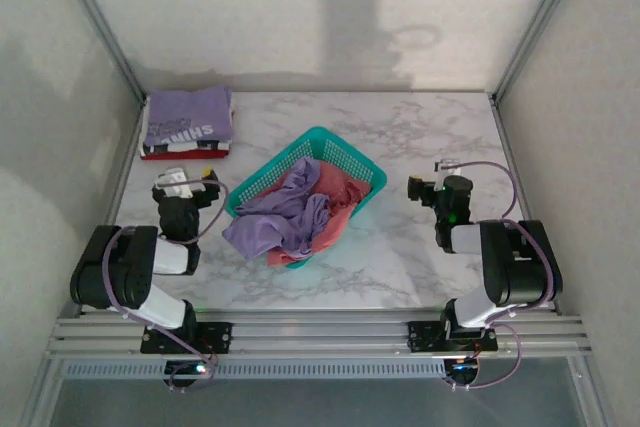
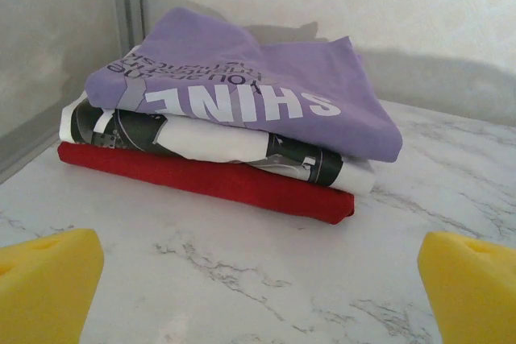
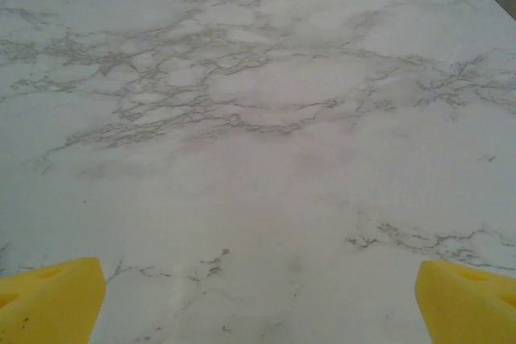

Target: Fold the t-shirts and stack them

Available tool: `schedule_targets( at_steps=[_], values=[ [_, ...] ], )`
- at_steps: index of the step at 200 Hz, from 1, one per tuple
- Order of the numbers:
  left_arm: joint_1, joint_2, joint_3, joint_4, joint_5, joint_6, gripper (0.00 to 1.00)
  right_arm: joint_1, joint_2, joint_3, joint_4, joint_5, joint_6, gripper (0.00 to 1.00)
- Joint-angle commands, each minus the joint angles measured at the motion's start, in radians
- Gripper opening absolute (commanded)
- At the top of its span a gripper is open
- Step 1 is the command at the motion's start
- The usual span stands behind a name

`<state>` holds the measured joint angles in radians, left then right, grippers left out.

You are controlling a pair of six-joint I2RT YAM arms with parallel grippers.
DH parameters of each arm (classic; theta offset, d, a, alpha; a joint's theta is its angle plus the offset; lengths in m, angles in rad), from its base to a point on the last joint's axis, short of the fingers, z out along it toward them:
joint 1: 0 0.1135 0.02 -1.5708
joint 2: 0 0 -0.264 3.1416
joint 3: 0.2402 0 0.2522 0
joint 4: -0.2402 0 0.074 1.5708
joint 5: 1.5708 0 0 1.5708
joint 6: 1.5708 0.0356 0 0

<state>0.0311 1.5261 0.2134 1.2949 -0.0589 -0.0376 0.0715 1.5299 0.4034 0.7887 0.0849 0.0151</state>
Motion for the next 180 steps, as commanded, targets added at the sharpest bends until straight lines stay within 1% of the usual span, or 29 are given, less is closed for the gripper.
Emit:
schedule_targets(
  at_steps=[1,90,102,113,116,120,129,142,150,157,164,180],
  values=[
    [0.012,0.007,0.013,-0.009,0.019,-0.008,1.00,-0.003,0.006,0.001,0.018,0.013,0.008,0.99],
    [0.018,0.007,0.013,-0.011,0.031,-0.012,1.00,-0.003,0.006,0.000,0.018,0.012,0.009,0.99],
    [0.017,0.004,0.013,-0.013,0.050,-0.003,1.00,-0.003,0.001,0.000,0.022,0.014,0.007,0.99],
    [0.015,-0.010,0.023,-0.040,0.053,0.002,1.00,0.000,-0.036,0.021,-0.055,0.059,0.022,0.99],
    [0.012,-0.018,0.028,-0.056,0.045,0.002,1.00,0.001,-0.054,0.023,-0.094,0.073,0.023,0.99],
    [0.006,-0.032,0.038,-0.077,0.016,0.000,1.00,0.003,-0.083,0.067,-0.168,0.090,0.024,0.99],
    [-0.003,-0.081,0.077,-0.180,-0.024,-0.007,1.00,0.003,-0.142,0.142,-0.365,0.128,0.042,0.99],
    [-0.007,-0.149,0.163,-0.399,-0.047,-0.026,1.00,0.007,-0.204,0.247,-0.638,0.156,0.067,0.99],
    [-0.012,-0.184,0.207,-0.502,-0.080,-0.056,1.00,0.015,-0.233,0.283,-0.733,0.169,0.077,0.99],
    [-0.016,-0.216,0.241,-0.583,-0.077,-0.078,1.00,0.026,-0.263,0.311,-0.812,0.184,0.089,0.99],
    [-0.026,-0.248,0.287,-0.693,-0.077,-0.092,1.00,0.041,-0.294,0.336,-0.875,0.200,0.109,0.99],
    [-0.065,-0.319,0.409,-0.989,-0.129,-0.163,1.00,0.085,-0.354,0.386,-1.013,0.204,0.206,0.99]
  ],
)
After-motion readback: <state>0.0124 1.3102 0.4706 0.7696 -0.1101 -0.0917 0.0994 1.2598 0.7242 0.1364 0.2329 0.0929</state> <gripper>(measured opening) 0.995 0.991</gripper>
